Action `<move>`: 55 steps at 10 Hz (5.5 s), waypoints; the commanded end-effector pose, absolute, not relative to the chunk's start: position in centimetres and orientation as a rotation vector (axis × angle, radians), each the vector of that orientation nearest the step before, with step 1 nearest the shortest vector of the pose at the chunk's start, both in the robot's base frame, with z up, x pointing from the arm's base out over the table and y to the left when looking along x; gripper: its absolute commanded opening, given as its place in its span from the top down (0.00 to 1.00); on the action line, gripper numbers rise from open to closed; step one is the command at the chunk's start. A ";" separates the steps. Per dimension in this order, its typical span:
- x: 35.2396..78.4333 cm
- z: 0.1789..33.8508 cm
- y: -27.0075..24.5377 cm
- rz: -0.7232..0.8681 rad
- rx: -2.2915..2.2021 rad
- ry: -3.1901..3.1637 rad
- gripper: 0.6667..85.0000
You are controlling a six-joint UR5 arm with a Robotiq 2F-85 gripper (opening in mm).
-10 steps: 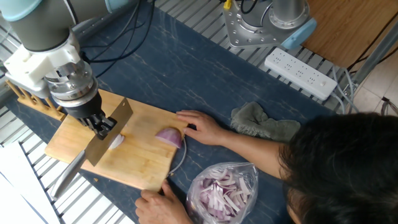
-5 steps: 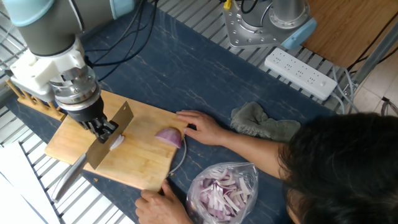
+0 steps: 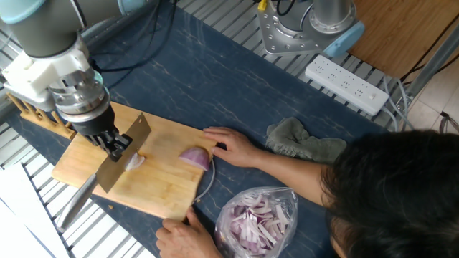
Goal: Chop the onions
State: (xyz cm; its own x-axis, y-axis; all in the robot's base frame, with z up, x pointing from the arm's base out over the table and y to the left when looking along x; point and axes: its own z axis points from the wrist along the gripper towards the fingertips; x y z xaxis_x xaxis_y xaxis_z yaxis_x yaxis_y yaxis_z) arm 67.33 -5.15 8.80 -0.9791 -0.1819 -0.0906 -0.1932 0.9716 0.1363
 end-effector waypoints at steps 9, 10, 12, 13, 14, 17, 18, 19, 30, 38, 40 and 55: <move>66.9 9.1 -6.2 0.060 -0.456 3.015 1.00; 66.8 9.5 -5.8 0.058 -0.461 3.016 1.00; 66.5 9.5 -5.0 0.068 -0.463 3.018 1.00; 66.2 9.8 -4.8 0.054 -0.485 3.021 1.00; 65.7 10.2 -4.7 0.037 -0.531 3.019 1.00; 65.6 9.9 -4.6 0.005 -0.790 2.950 1.00; 65.6 9.8 -4.7 -0.007 -0.867 2.928 1.00; 65.7 9.6 -4.5 0.004 -0.879 2.922 1.00; 66.4 8.8 -3.9 0.042 -0.931 2.884 1.00; 66.6 8.4 -4.1 0.049 -0.950 2.865 1.00; 66.7 8.3 -4.2 0.047 -0.950 2.865 1.00; 64.7 14.5 -5.7 0.122 -0.894 2.978 1.00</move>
